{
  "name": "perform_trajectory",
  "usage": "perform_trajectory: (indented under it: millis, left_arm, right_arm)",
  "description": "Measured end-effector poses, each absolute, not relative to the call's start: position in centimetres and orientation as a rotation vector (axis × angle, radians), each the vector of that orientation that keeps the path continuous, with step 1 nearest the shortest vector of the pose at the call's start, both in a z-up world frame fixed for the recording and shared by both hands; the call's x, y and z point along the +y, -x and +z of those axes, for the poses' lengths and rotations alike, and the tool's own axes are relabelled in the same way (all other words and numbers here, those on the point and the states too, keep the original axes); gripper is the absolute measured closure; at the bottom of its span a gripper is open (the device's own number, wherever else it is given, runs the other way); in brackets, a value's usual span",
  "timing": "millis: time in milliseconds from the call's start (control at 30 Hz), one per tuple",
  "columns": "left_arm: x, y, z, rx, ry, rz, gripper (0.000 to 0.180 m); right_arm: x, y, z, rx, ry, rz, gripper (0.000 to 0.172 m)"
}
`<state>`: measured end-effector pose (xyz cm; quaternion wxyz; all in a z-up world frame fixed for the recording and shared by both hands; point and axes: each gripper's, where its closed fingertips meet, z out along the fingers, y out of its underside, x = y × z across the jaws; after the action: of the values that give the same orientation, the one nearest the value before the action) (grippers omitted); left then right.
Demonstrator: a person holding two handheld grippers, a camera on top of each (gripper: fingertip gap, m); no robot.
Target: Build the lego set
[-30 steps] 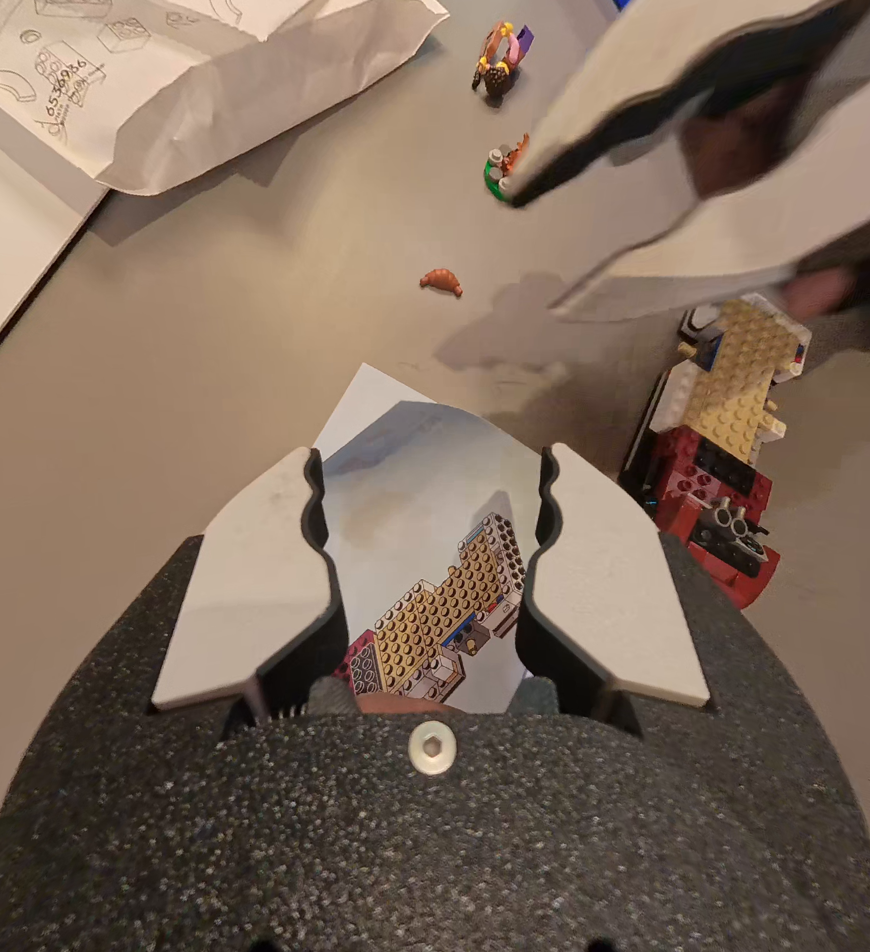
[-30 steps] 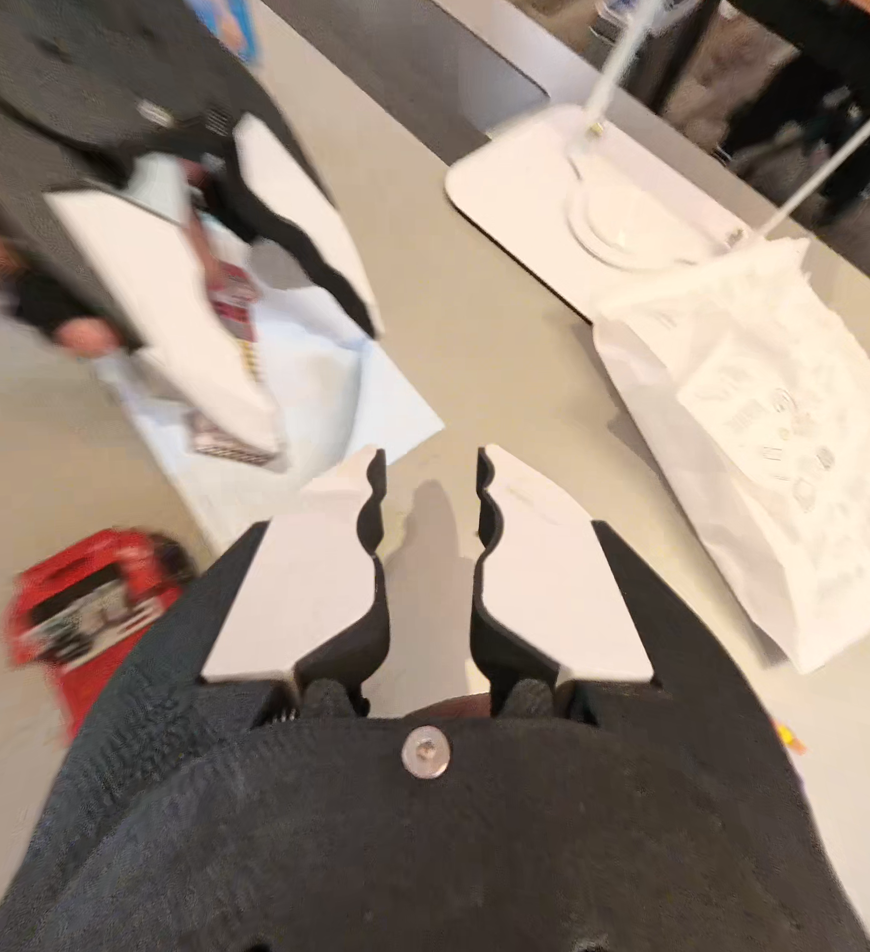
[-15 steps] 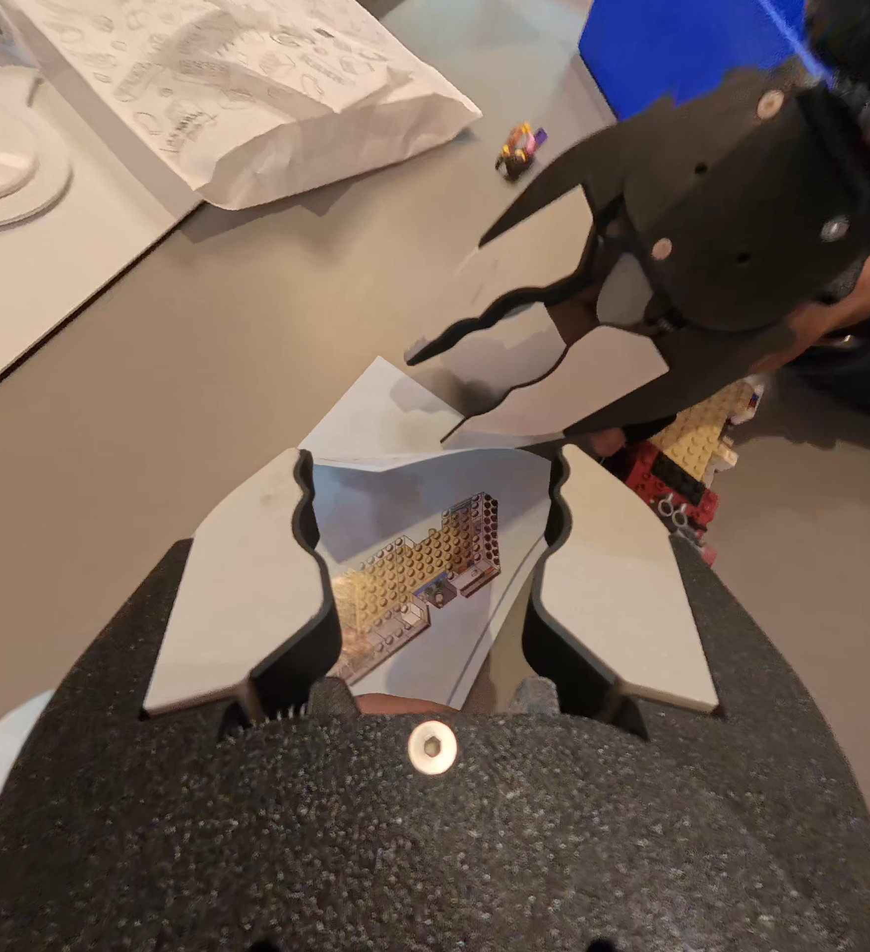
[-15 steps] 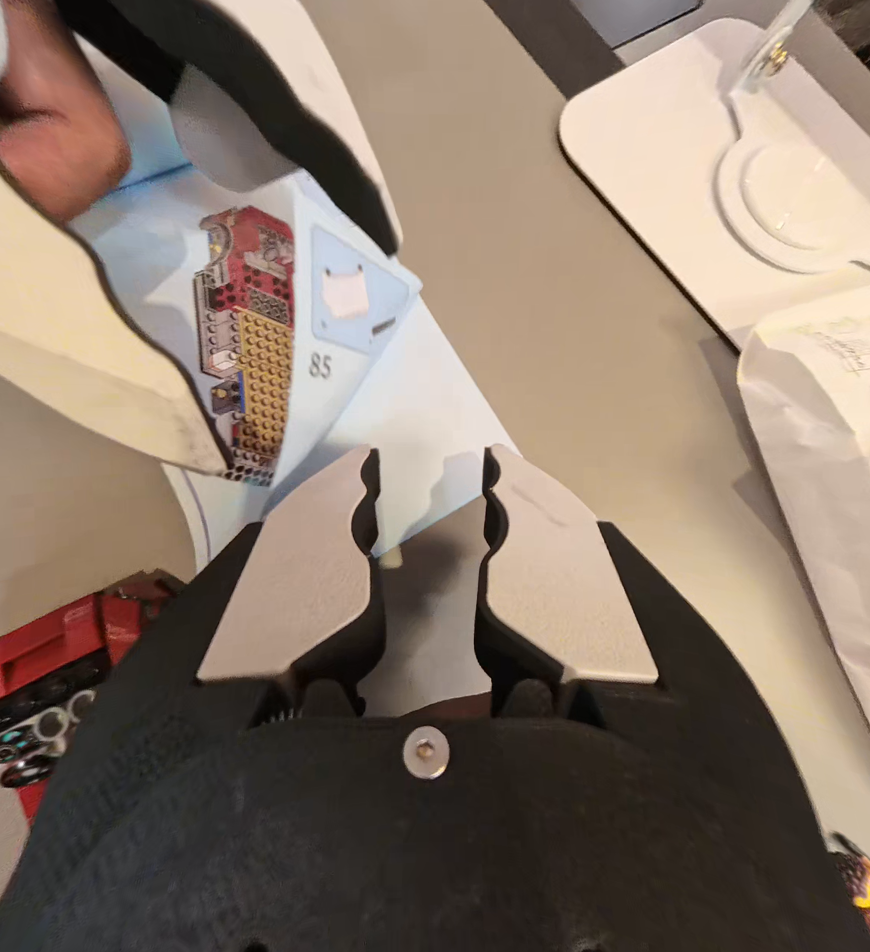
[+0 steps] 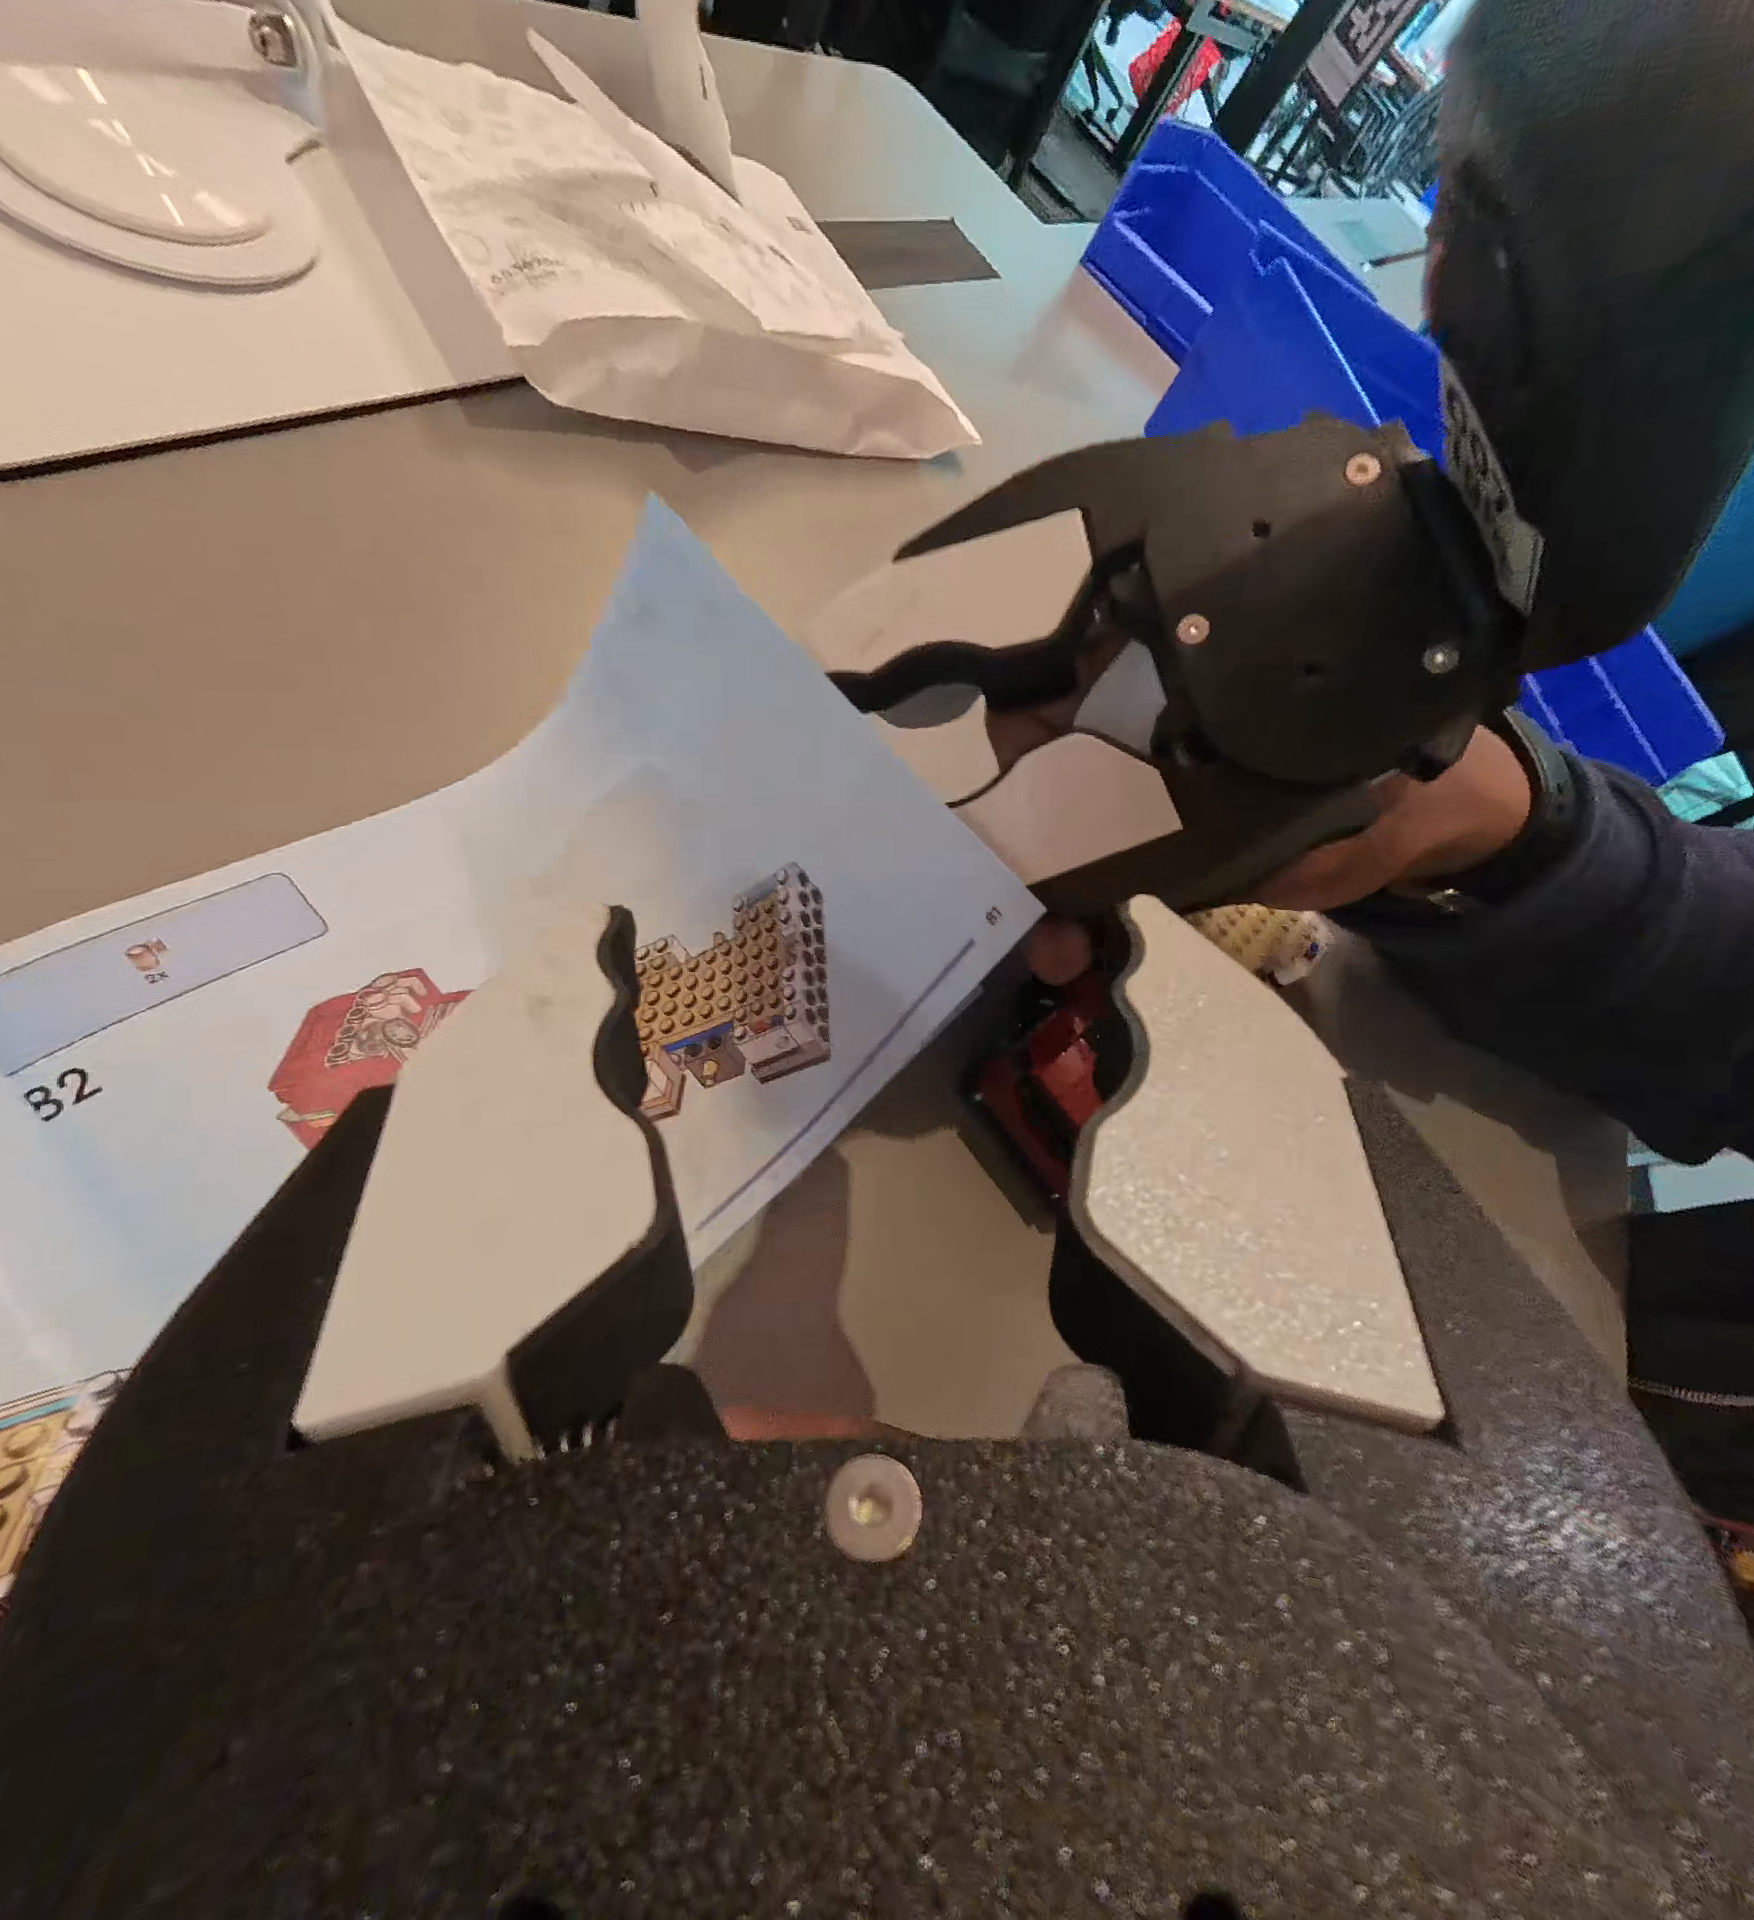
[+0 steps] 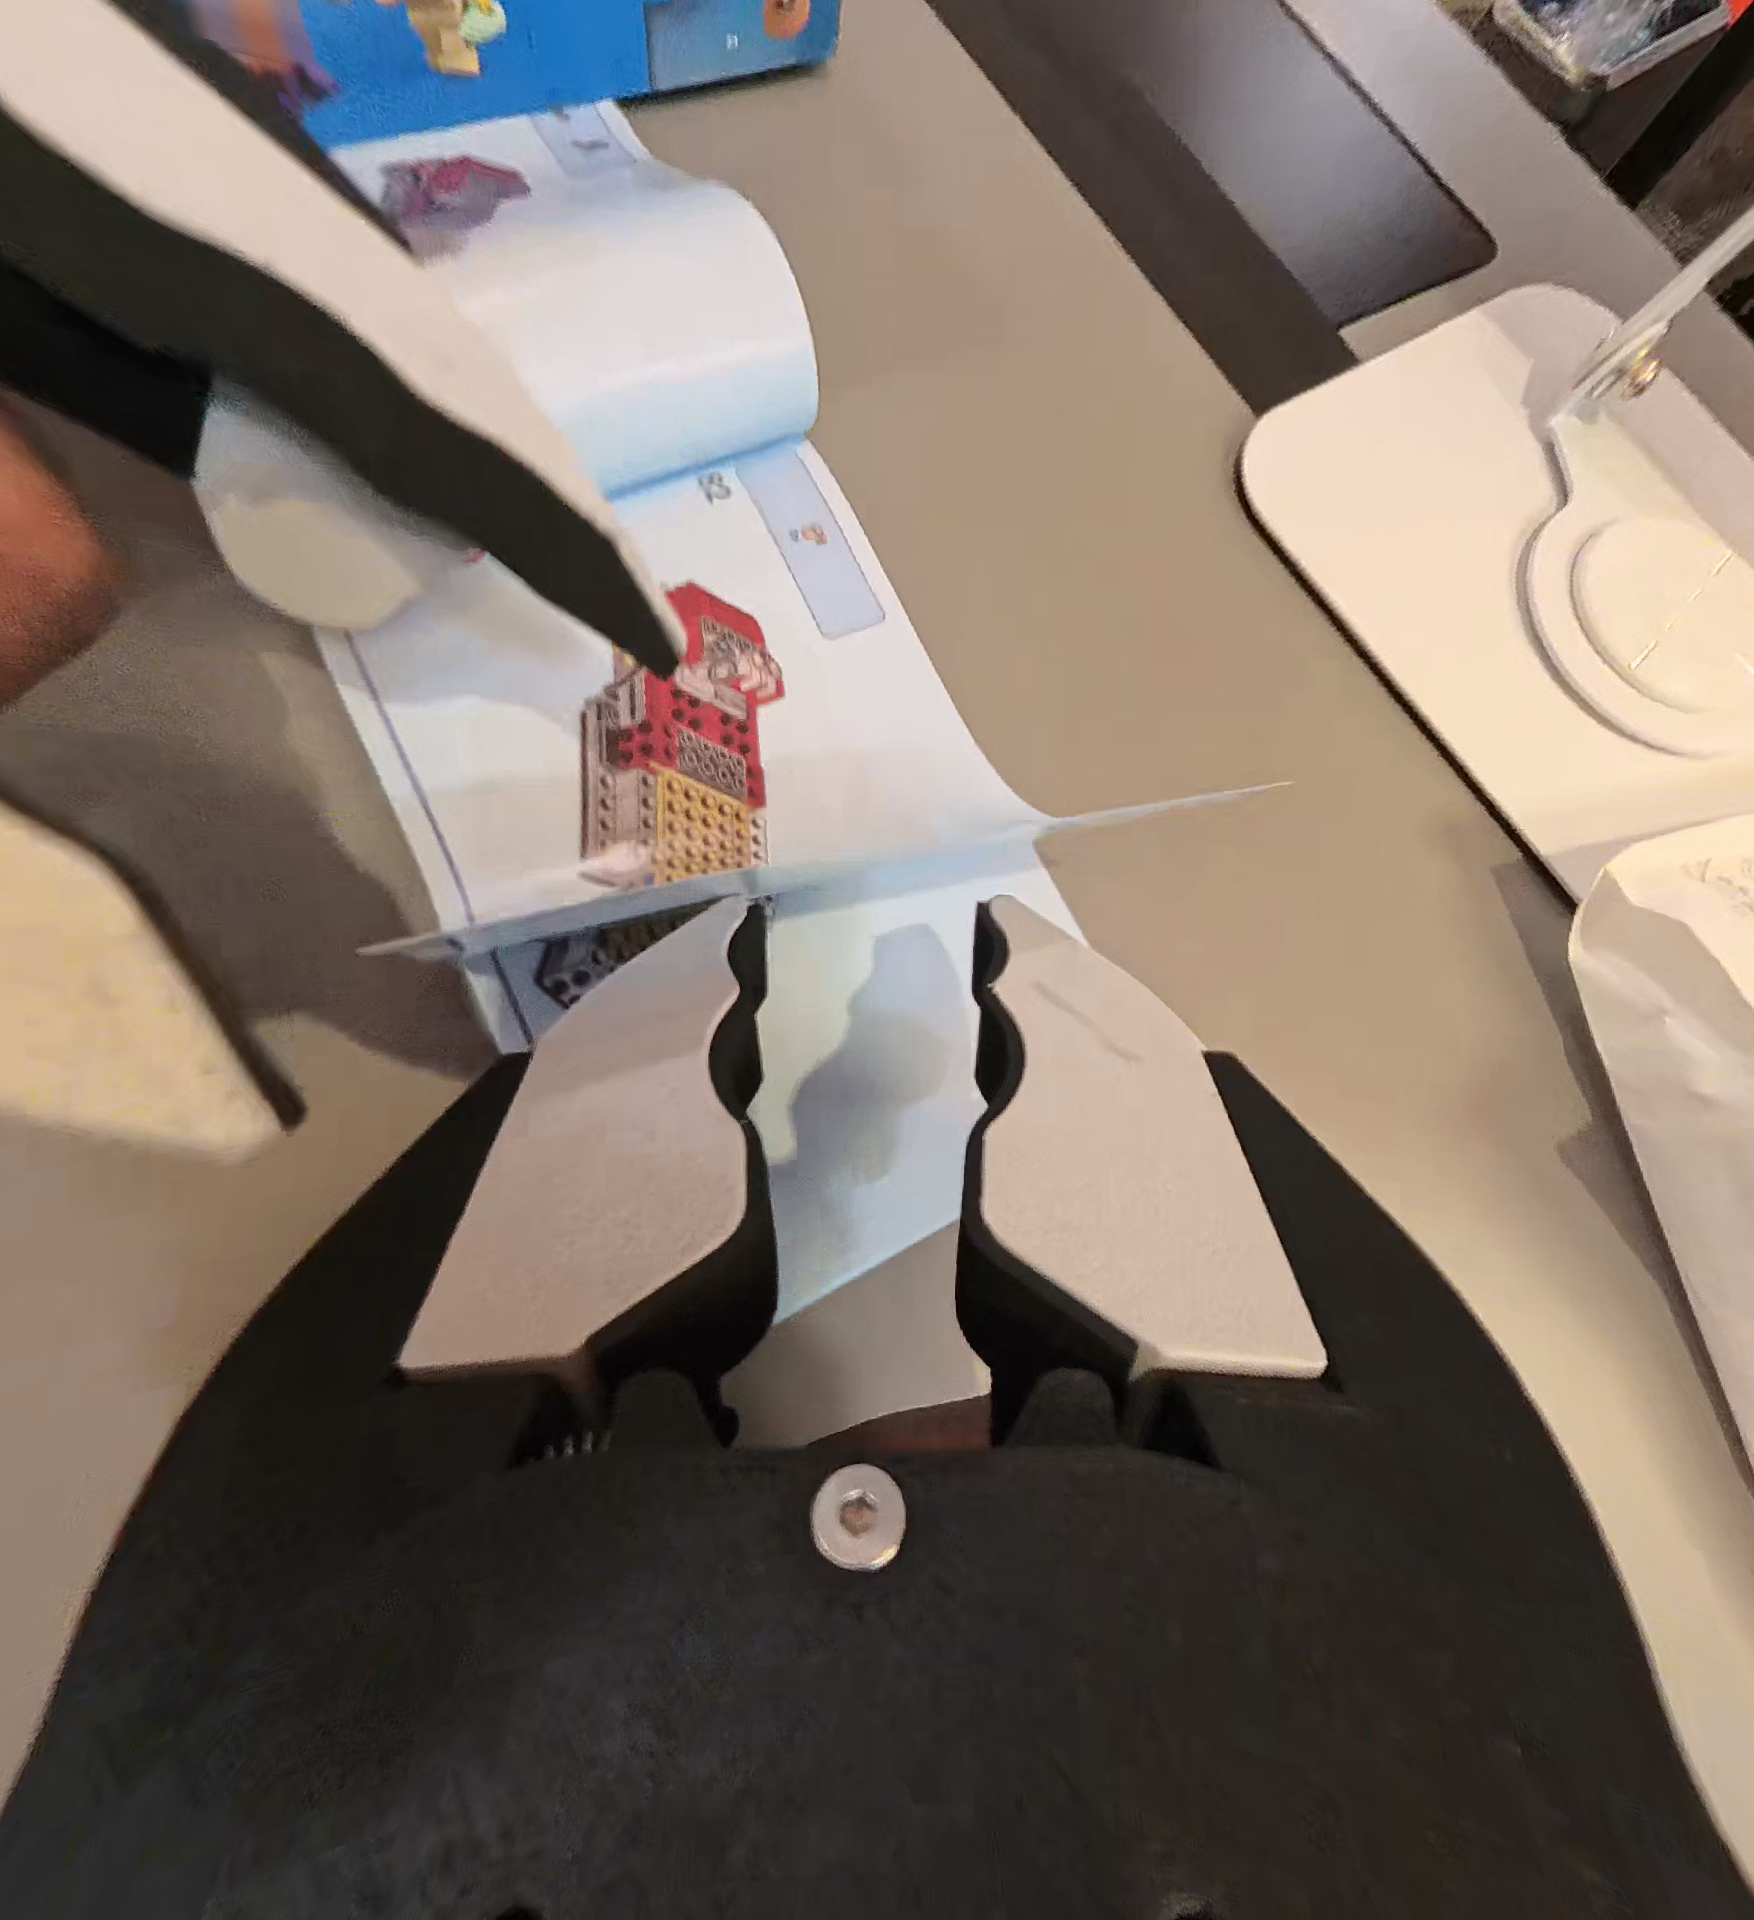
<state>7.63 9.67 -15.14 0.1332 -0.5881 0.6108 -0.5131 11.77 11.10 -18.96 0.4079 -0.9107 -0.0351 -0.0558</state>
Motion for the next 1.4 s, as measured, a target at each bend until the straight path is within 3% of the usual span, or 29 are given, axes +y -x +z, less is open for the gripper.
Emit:
perform_trajectory:
  millis: [267, 600, 1133, 1400]
  left_arm:
    - [10.2, -6.8, -15.0, 1.802, 1.562, -1.265, 0.112]
    - [11.7, -6.1, -14.8, 1.723, 1.660, -1.358, 0.126]
    - [13.3, -6.0, -13.7, 1.526, 1.814, -1.662, 0.128]
    - [14.1, -5.8, -13.8, 1.502, 1.797, -1.611, 0.128]
  right_arm:
    - [12.6, -10.7, -17.7, -0.106, 2.256, -0.154, 0.134]
    - [12.5, -10.6, -18.4, -0.118, 2.271, -0.147, 0.134]
    - [11.7, -11.1, -18.9, -0.127, 2.293, -0.148, 0.134]
    - [8.8, -12.7, -20.8, -0.190, 2.353, -0.150, 0.133]
